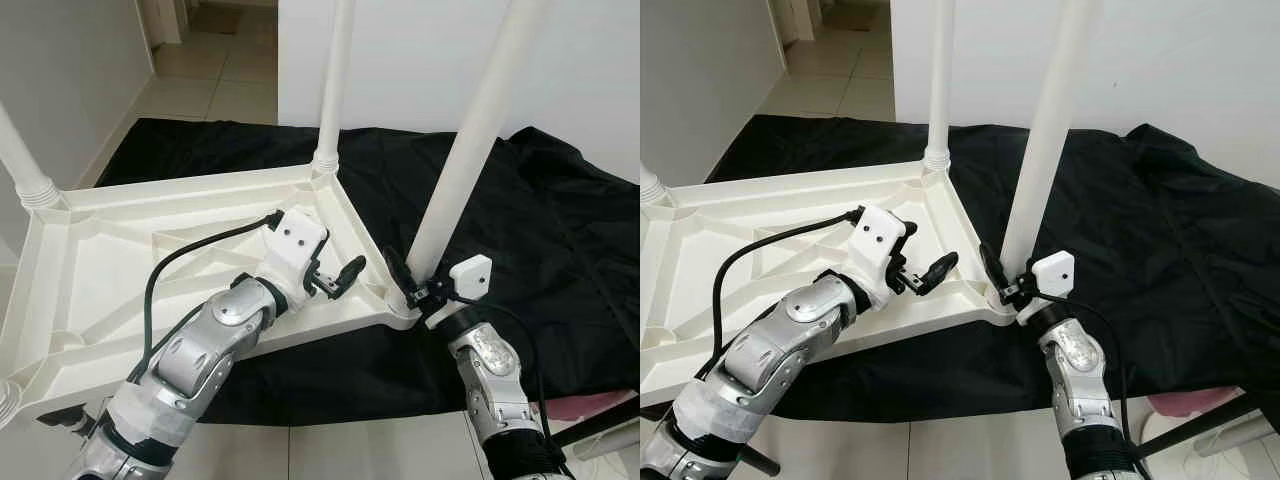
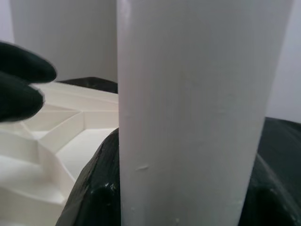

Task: Building children table

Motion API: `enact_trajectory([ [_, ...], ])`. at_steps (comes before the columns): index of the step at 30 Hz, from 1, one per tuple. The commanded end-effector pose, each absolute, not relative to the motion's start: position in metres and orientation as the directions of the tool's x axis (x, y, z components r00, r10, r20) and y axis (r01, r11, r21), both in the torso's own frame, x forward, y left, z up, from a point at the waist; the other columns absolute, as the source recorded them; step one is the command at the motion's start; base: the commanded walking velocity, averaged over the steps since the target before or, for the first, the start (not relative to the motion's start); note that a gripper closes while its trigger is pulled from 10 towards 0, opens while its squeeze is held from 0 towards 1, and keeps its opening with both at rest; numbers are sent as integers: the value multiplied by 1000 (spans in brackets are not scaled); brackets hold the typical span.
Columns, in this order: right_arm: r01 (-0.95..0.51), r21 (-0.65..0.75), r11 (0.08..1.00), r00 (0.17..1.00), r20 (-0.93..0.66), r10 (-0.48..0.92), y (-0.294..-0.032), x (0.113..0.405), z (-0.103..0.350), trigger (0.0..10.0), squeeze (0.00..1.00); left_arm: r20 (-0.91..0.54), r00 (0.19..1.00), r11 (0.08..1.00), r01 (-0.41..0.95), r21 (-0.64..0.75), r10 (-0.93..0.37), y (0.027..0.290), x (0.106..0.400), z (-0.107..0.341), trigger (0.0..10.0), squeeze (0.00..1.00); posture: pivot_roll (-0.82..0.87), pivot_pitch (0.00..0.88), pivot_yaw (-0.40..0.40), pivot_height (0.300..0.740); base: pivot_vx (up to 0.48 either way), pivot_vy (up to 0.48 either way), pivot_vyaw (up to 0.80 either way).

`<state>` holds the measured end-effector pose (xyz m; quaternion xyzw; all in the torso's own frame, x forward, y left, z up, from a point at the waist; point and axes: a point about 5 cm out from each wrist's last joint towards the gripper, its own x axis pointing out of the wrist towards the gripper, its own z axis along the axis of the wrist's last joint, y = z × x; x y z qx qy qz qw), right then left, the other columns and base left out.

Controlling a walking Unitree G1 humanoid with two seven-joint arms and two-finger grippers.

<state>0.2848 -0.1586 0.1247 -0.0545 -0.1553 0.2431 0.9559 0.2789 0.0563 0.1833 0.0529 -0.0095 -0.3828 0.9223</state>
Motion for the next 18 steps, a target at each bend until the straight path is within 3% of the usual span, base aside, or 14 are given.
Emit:
enact_trajectory([
  [1, -487, -184, 854, 848, 135, 513, -161, 275, 96, 10000, 0, -42, 615, 609, 787, 98, -788, 52, 274, 183, 10000, 0, -28, 23, -36, 740, 0, 0, 0],
  [8, -493, -194, 848, 848, 111, 518, -163, 271, 89, 10000, 0, -41, 612, 606, 789, 99, -790, 52, 275, 183, 10000, 0, -32, 21, -34, 740, 0, 0, 0],
  [18, -450, 29, 893, 888, 124, 443, -162, 278, 85, 10000, 0, -40, 604, 598, 795, 104, -796, 50, 275, 185, 10000, 0, -31, 16, -26, 740, 0, 0, 0],
])
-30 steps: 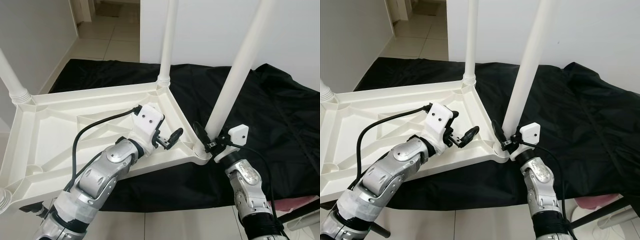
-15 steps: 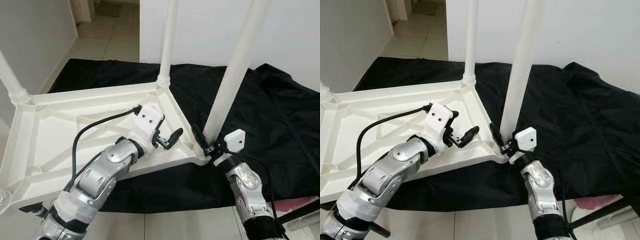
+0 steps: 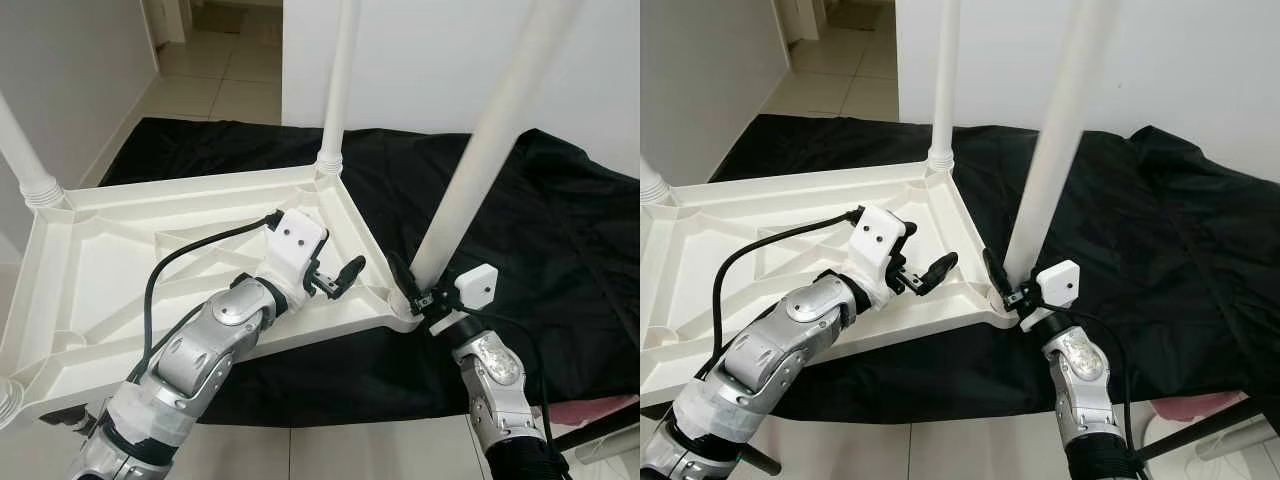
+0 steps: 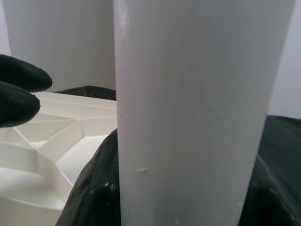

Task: Building children table

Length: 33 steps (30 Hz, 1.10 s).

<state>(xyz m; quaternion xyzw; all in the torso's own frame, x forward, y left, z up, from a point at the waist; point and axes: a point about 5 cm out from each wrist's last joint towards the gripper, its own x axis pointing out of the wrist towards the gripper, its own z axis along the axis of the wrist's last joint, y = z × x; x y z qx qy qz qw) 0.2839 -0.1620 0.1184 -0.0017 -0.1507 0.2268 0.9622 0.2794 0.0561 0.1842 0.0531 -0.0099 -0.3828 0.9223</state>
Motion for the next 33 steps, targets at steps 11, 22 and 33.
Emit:
enact_trajectory([
  [11, -430, 38, 902, 902, 68, 427, -164, 283, 82, 10000, 0, -42, 602, 595, 797, 106, -798, 50, 275, 184, 10000, 0, -30, 6, -34, 740, 0, 0, 0],
  [22, -360, 25, 933, 932, 54, 358, -165, 285, 86, 10000, 0, -42, 603, 597, 796, 103, -797, 49, 272, 182, 10000, 0, -24, 4, -50, 740, 0, 0, 0],
  [33, -419, 45, 907, 878, 277, 391, -157, 279, 133, 10000, 0, -22, 601, 594, 795, 122, -799, 52, 273, 183, 10000, 914, -21, 3, -55, 740, 0, 0, 0],
])
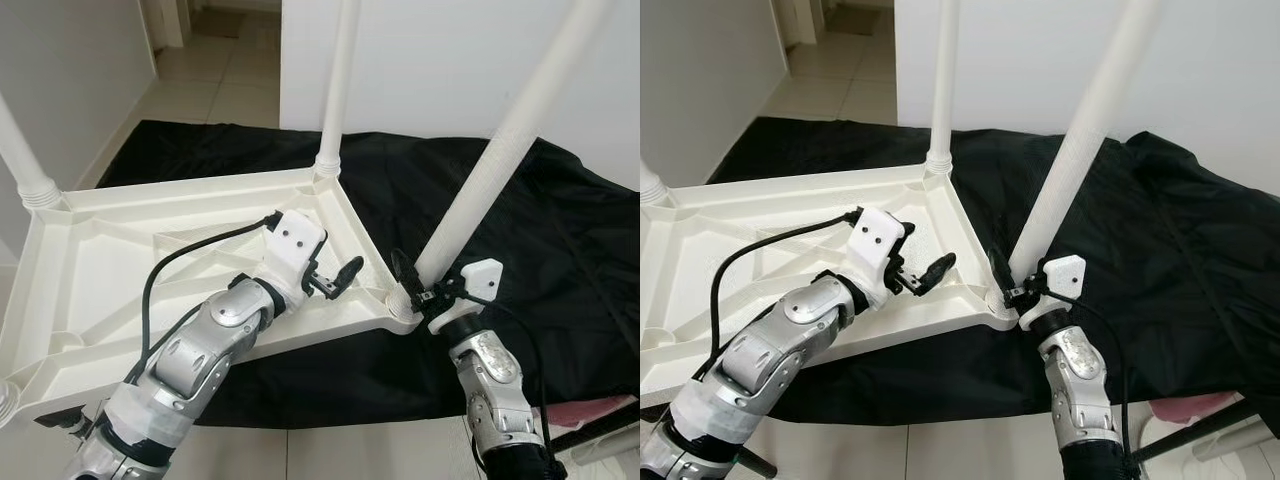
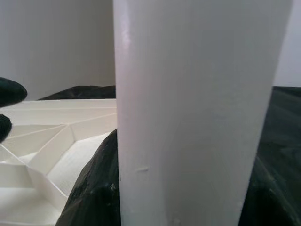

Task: Building children table

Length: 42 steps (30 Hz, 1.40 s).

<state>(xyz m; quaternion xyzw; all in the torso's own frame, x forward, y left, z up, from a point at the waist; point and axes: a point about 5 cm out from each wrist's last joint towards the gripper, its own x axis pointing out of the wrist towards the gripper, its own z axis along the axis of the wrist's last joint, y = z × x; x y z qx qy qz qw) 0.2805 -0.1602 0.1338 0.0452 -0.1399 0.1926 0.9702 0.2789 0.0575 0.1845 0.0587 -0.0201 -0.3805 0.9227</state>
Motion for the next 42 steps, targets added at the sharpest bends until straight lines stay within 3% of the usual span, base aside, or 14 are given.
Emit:
enact_trajectory([
  [1, -430, 40, 902, 870, 286, 402, -157, 280, 138, 10000, 0, -17, 592, 588, 802, 106, -806, 52, 273, 184, 10000, 914, -21, 3, -55, 740, 0, 0, 0],
  [2, -435, 23, 900, 865, 288, 411, -162, 284, 148, 10000, 0, -1, 565, 563, 822, 85, -825, 52, 273, 187, 10000, 1000, -23, 4, -58, 740, 0, 0, 0],
  [10, -499, 6, 867, 836, 266, 479, -165, 289, 161, 10000, 0, 34, 539, 540, 838, 81, -842, 53, 276, 200, 10000, 1000, -18, 3, -64, 740, 0, 0, 0],
  [11, -568, -16, 823, 799, 231, 556, -167, 291, 169, 10000, 0, 62, 490, 494, 867, 67, -869, 52, 276, 213, 10000, 0, -8, 0, -71, 740, 0, 0, 0],
  [17, -680, -50, 731, 724, 113, 681, -170, 288, 169, 10000, 0, 104, 335, 336, 942, -5, -937, 45, 267, 234, 10000, 0, 5, 0, -78, 740, 0, 0, 0],
  [21, -711, -60, 701, 694, 99, 713, -168, 290, 170, 10000, 0, 104, 277, 273, 961, -53, -955, 38, 264, 241, 10000, 0, 9, 0, -79, 740, 0, 0, 0],
  [30, -774, -18, 633, 631, 75, 772, -155, 291, 168, 10000, 0, 113, 129, 127, 992, -22, -985, 30, 255, 253, 10000, 0, 15, 0, -80, 740, 0, 0, 0],
  [33, -828, -12, 560, 559, 50, 828, -145, 290, 167, 10000, 0, 147, -10, -14, 1000, -25, -989, 30, 249, 263, 10000, 0, 15, 0, -81, 740, 0, 0, 0],
  [35, -828, -12, 560, 559, 50, 828, -145, 290, 167, 10000, 0, 147, -10, -14, 1000, -25, -989, 30, 249, 263, 10000, 0, 15, 0, -81, 740, 0, 0, 0],
  [36, -855, -9, 518, 518, 35, 855, -139, 288, 166, 10000, 0, 165, -71, -76, 997, -24, -984, 31, 246, 268, 10000, 0, 12, 0, -81, 740, 0, 0, 0],
  [42, -901, -11, 434, 434, 3, 901, -130, 282, 162, 10000, 0, 199, -160, -173, 983, -52, -967, 31, 244, 275, 10000, 0, 11, 0, -83, 740, 0, 0, 0],
])
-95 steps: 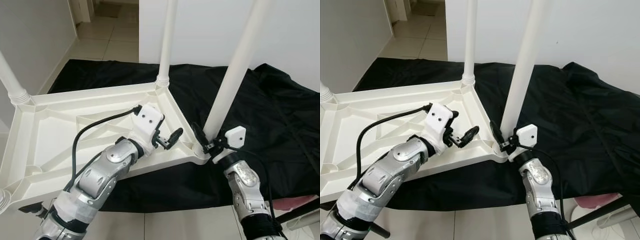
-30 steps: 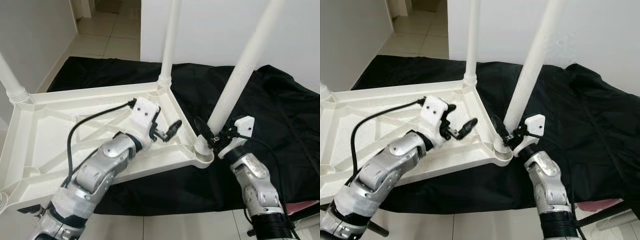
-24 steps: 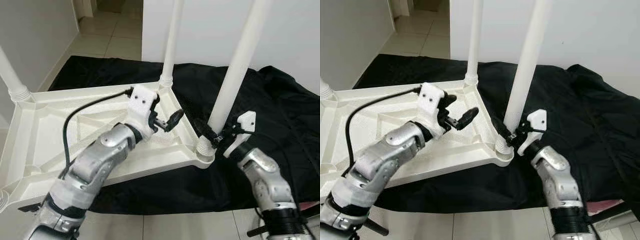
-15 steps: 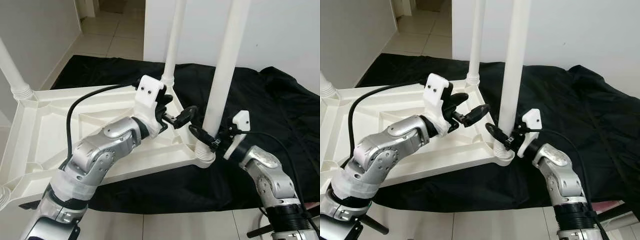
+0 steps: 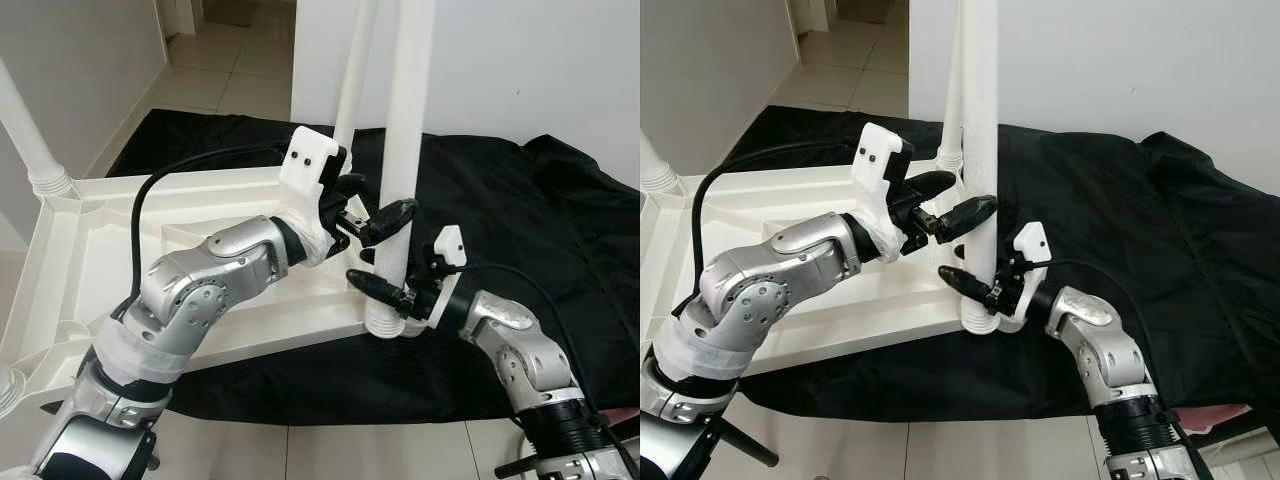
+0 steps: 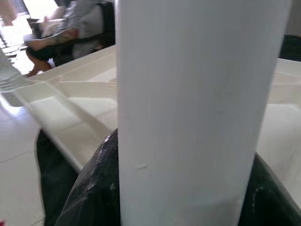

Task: Building children table

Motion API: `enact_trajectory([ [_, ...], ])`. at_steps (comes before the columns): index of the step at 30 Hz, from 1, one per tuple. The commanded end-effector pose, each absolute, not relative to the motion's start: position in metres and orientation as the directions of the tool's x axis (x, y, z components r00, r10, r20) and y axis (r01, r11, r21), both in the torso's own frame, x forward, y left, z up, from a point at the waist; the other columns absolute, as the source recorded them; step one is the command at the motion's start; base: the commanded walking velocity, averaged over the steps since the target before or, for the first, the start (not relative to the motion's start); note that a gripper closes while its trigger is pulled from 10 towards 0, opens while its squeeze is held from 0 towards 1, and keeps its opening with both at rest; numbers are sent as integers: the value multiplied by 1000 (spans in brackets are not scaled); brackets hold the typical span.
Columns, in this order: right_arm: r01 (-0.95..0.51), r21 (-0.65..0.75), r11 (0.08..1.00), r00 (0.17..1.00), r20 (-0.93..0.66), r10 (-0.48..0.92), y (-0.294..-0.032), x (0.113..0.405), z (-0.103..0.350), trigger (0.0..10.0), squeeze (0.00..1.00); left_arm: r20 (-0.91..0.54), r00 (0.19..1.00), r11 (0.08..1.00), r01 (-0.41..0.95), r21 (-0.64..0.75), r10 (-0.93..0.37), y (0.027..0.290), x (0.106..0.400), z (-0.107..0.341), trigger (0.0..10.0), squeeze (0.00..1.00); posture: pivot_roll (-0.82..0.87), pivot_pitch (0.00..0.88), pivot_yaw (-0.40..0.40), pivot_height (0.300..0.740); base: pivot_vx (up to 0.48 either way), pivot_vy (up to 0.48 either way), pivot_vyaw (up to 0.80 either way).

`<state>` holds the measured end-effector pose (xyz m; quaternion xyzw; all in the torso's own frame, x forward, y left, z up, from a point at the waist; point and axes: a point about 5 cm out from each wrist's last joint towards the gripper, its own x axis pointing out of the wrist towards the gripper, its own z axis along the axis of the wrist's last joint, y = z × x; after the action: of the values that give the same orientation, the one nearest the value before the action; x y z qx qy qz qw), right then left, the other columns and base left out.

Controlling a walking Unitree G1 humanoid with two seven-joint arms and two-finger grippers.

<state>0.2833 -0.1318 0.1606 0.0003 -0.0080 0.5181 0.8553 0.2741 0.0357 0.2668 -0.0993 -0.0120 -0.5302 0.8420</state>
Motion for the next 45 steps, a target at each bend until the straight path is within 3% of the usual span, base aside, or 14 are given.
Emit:
enact_trajectory([
  [1, -901, -11, 434, 434, 3, 901, -130, 282, 162, 10000, 0, 199, -160, -173, 983, -52, -967, 31, 244, 275, 10000, 0, 11, 0, -83, 740, 0, 0, 0],
  [8, -938, 11, 346, 345, -31, 938, -125, 273, 156, 10000, 0, 234, -220, -249, 963, -104, -947, 31, 248, 281, 10000, 0, 5, 0, -79, 740, 0, 0, 0],
  [9, -939, 10, 344, 343, -33, 939, -125, 272, 155, 10000, 0, 238, -224, -255, 961, -109, -945, 32, 249, 282, 9059, 0, 1, 0, -77, 740, 0, 0, 0],
  [10, -939, 8, 344, 343, -35, 939, -125, 272, 155, 10000, 0, 238, -224, -256, 960, -112, -945, 33, 249, 283, 9059, 0, 1, 0, -77, 740, 0, 0, 0],
  [11, -939, 9, 343, 343, -37, 939, -125, 272, 155, 10000, 0, 242, -228, -261, 958, -117, -943, 34, 250, 284, 0, 0, 1, 0, -77, 740, 0, 0, 0],
  [20, -936, 11, 353, 353, -36, 935, -127, 273, 155, 10000, 0, 236, -228, -261, 958, -120, -945, 38, 252, 286, 0, 0, 2, 0, -70, 740, 0, 0, 0],
  [31, -928, 16, 372, 371, -35, 928, -128, 275, 156, 10000, 0, 172, -154, -162, 986, -35, -973, 37, 256, 288, 0, 0, 4, 0, -68, 740, 0, 0, 0],
  [32, -927, 12, 375, 375, -25, 927, -129, 275, 158, 10000, 1000, 158, -139, -145, 989, -21, -977, 35, 254, 291, 0, 0, 5, 0, -66, 740, 0, 0, 0],
  [33, -921, 14, 389, 389, -17, 921, -130, 277, 160, 10000, 1000, 143, -110, -113, 994, -15, -984, 32, 254, 293, 10000, 0, 4, 0, -64, 740, 0, 0, 0],
  [36, -911, -8, 413, 413, -2, 911, -130, 279, 164, 10000, 1000, 125, -36, -36, 999, 0, -992, 28, 257, 298, 10000, 0, 5, 0, -62, 740, 0, 0, 0],
  [37, -903, -9, 430, 430, 13, 903, -130, 282, 166, 10000, 0, 124, 37, 36, 999, -8, -992, 26, 265, 302, 10000, 0, 5, 0, -62, 740, 0, 0, 0],
  [38, -903, -9, 430, 430, 13, 903, -130, 282, 166, 10000, 0, 124, 37, 36, 999, -8, -992, 26, 265, 302, 10000, 0, 5, 0, -62, 740, 0, 0, 0],
  [43, -871, -19, 490, 488, 66, 870, -125, 289, 175, 10000, 0, 125, 229, 224, 973, -49, -966, 25, 289, 312, 10000, 0, 8, 0, -59, 740, 0, 0, 0],
  [45, -860, -22, 509, 506, 80, 859, -124, 291, 177, 10000, 0, 126, 258, 252, 966, -59, -958, 26, 293, 314, 10000, 0, 7, 0, -54, 740, 0, 0, 0],
])
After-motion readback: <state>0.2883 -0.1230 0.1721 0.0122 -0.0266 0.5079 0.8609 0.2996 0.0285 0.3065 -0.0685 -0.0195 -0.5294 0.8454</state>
